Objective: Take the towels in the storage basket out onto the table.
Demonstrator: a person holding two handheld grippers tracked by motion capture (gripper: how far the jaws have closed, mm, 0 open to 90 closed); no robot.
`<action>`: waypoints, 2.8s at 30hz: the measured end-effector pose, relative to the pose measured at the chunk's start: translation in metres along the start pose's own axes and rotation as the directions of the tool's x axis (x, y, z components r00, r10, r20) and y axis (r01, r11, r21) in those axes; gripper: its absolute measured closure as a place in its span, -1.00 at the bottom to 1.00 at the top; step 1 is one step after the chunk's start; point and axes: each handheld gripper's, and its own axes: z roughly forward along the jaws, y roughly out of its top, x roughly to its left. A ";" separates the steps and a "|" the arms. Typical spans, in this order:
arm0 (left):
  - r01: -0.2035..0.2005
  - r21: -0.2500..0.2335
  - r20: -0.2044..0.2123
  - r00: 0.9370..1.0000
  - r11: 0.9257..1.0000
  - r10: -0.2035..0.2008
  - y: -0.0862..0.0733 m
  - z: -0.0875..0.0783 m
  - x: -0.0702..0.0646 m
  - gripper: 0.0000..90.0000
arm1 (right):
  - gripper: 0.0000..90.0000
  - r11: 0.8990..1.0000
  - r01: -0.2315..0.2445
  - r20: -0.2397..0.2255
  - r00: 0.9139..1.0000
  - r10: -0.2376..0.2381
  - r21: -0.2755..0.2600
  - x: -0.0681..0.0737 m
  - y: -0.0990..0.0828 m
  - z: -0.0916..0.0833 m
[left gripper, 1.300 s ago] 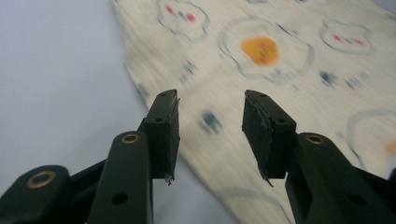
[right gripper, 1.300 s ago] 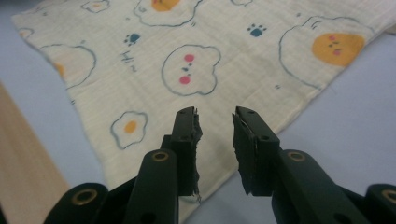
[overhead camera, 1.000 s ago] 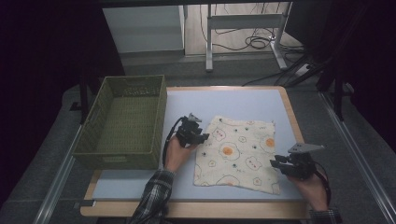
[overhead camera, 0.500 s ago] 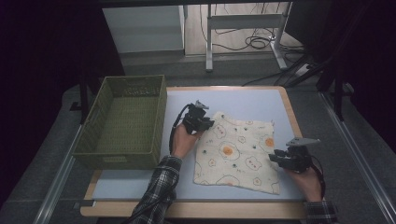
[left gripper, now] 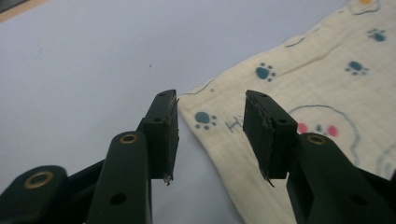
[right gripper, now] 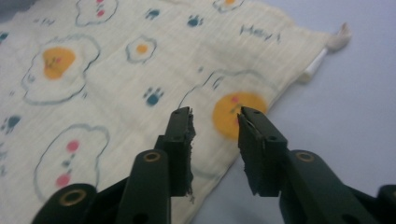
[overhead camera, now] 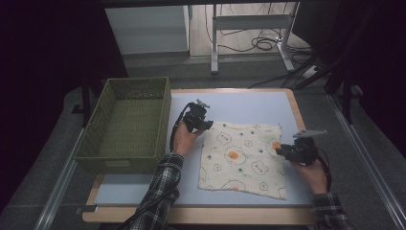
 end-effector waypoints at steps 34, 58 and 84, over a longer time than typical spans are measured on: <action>0.030 -0.053 0.057 0.998 0.998 -0.027 -0.011 0.041 0.011 0.93 | 1.00 0.997 -0.031 0.189 0.982 0.017 0.075 -0.048 0.058 0.064; 0.024 -0.170 0.019 1.000 0.985 -0.021 -0.012 -0.029 0.001 0.93 | 1.00 0.997 0.004 0.135 0.991 0.007 -0.080 -0.030 0.080 0.003; 0.022 -0.220 0.166 0.986 0.975 0.015 -0.107 -0.071 -0.056 0.93 | 1.00 0.991 0.110 0.036 0.994 -0.108 -0.070 0.024 -0.009 -0.051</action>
